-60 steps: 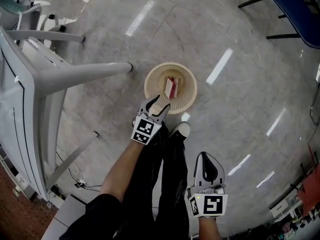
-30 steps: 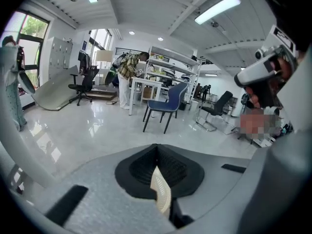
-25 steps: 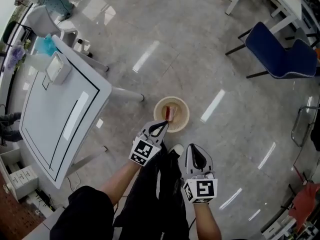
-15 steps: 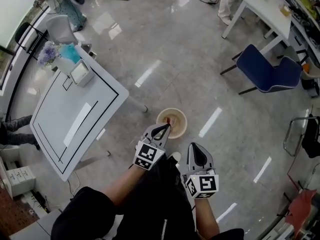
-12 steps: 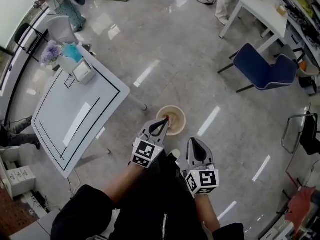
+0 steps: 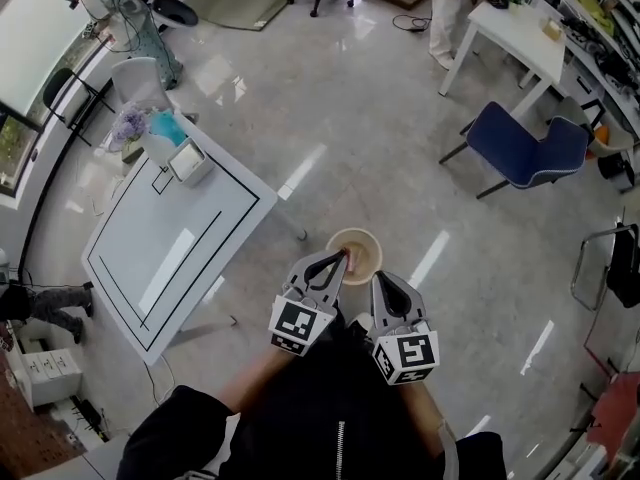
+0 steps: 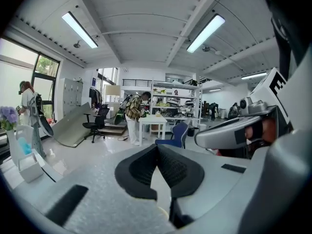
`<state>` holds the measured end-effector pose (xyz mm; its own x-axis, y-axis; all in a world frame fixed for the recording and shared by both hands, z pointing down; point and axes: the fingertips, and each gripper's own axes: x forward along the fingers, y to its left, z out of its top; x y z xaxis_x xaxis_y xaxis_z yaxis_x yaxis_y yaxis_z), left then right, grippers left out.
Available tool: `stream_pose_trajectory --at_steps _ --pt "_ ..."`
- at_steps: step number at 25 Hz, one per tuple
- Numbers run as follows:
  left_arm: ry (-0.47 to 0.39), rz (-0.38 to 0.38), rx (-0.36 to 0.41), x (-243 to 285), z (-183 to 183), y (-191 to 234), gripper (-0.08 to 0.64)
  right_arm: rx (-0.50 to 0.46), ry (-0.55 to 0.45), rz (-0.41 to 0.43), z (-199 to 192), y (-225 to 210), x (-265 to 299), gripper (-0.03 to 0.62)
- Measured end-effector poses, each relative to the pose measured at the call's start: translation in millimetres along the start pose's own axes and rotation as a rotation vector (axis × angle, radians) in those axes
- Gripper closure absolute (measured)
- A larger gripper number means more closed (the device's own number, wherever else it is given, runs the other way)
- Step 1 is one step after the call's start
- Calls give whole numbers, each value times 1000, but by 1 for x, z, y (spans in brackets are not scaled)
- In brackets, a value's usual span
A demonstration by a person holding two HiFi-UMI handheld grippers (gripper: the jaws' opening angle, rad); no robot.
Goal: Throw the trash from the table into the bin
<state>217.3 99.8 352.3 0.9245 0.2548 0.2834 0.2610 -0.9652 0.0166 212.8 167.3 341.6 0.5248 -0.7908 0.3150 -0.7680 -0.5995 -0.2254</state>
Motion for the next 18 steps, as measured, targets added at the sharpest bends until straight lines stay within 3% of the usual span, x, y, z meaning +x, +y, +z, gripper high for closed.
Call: stream_pose_trajectory --at_steps 18 --pt "2 -34 -24 0 -12 -10 554 -4 44 -6 -15 7 -5 584"
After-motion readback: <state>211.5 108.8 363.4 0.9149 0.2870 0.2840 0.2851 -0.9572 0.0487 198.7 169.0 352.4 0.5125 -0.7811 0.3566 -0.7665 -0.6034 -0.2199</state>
